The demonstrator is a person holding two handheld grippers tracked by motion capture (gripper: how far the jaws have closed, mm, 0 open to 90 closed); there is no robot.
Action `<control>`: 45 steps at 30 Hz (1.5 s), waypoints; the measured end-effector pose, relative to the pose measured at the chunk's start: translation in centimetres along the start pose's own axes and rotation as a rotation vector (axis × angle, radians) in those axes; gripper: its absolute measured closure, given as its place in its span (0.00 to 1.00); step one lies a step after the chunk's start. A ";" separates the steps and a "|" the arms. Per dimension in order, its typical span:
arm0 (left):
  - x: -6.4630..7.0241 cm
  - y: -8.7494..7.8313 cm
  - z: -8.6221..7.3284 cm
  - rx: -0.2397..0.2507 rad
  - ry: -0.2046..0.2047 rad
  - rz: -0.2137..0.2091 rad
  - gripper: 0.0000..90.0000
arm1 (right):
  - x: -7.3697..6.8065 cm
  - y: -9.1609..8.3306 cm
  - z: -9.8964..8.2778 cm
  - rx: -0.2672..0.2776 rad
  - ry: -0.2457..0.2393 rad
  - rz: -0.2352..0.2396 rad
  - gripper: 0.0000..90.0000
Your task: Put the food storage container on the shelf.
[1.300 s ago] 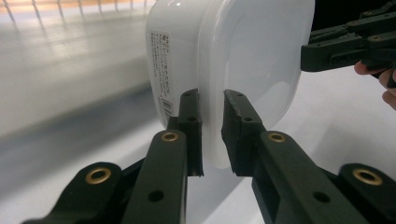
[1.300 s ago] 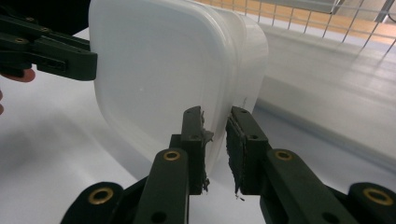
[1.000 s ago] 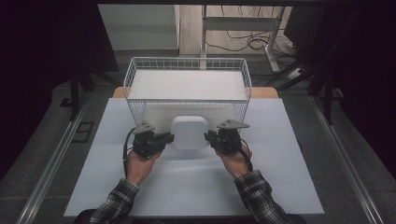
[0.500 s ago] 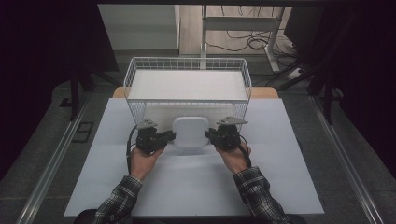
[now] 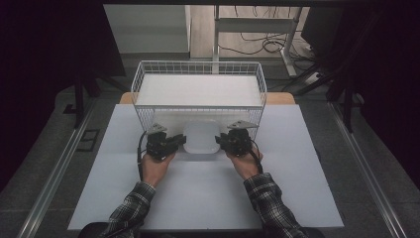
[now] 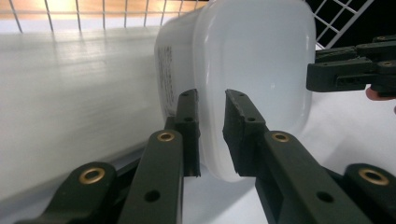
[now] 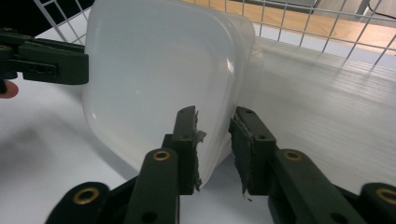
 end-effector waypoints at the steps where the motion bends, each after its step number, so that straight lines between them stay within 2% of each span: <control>1: 0.0 0.1 0.1 0.001 0.010 0.008 0.84 | 0.0 0.0 0.0 0.000 0.000 0.000 0.76; 2: 0.1 0.3 0.2 0.011 0.030 0.027 0.82 | 0.2 0.4 0.0 -0.007 0.000 0.000 0.73; 5: 0.1 0.5 0.3 0.019 0.044 0.034 0.81 | 0.4 0.5 0.1 0.002 0.018 0.008 0.73; 7: 0.1 0.8 0.4 0.017 0.055 0.050 0.76 | 0.6 0.6 0.2 0.011 0.018 0.008 0.72; 10: 0.0 1.1 0.8 0.026 0.045 0.056 0.70 | 0.8 0.7 0.6 0.014 -0.013 -0.033 0.71; 12: -0.2 1.3 1.1 0.031 0.033 0.066 0.62 | 1.0 0.9 0.9 0.016 -0.025 -0.060 0.69; 15: -0.5 1.5 1.7 0.033 0.025 0.073 0.59 | 1.3 1.1 1.1 0.019 -0.022 -0.075 0.68; 21: -0.8 2.0 2.7 0.040 0.047 0.107 0.54 | 1.7 1.3 1.4 0.020 -0.014 -0.075 0.68; 25: -0.6 1.9 2.9 0.048 0.044 0.086 0.49 | 1.7 0.9 1.5 0.030 -0.020 -0.066 0.67; 26: -0.6 1.7 2.9 0.048 0.046 0.083 0.44 | 1.7 0.7 1.6 0.036 -0.021 -0.054 0.66; 27: -0.5 1.5 2.8 0.047 0.045 0.076 0.44 | 1.7 0.7 1.6 0.036 -0.021 -0.054 0.66; 29: -0.4 1.3 2.6 0.042 0.039 0.056 0.38 | 1.7 0.3 1.6 0.046 -0.020 -0.041 0.65; 30: -0.3 1.0 2.2 0.025 0.047 0.039 0.32 | 1.6 -0.1 1.6 0.050 -0.022 -0.026 0.65; 32: -0.2 0.8 1.9 0.017 0.053 0.031 0.30 | 1.5 -0.3 1.5 0.051 -0.027 -0.019 0.65; 34: -0.2 0.5 1.3 -0.009 0.063 0.003 0.24 | 1.2 -0.7 1.3 0.053 -0.034 -0.008 0.66; 36: -0.1 0.2 0.7 -0.019 0.070 -0.012 0.19 | 1.1 -1.1 1.2 0.058 -0.037 0.009 0.70; 39: 0.1 -0.8 -0.1 -0.022 0.057 -0.028 0.14 | 0.7 -1.6 0.8 0.054 -0.040 0.027 0.78; 41: 0.2 -1.4 -0.7 -0.021 0.055 -0.037 0.10 | 0.1 -2.0 0.5 0.050 -0.059 0.050 0.90; 44: 0.5 -2.4 -1.7 -0.027 0.065 -0.054 0.09 | -0.4 -2.3 0.3 0.050 -0.077 0.062 0.95; 45: 0.5 -2.8 -2.3 -0.034 0.080 -0.045 0.08 | -0.9 -2.6 0.1 0.058 -0.085 0.076 0.98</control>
Point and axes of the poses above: each handheld gripper's, and its own axes: y roughly forward along the jaws, z roughly out of its top, x roughly to its right, the point moved 5 cm from there along y, roughly forward along the jaws, and after that the axes turned 15 degrees about -y, right-handed, at the moved point
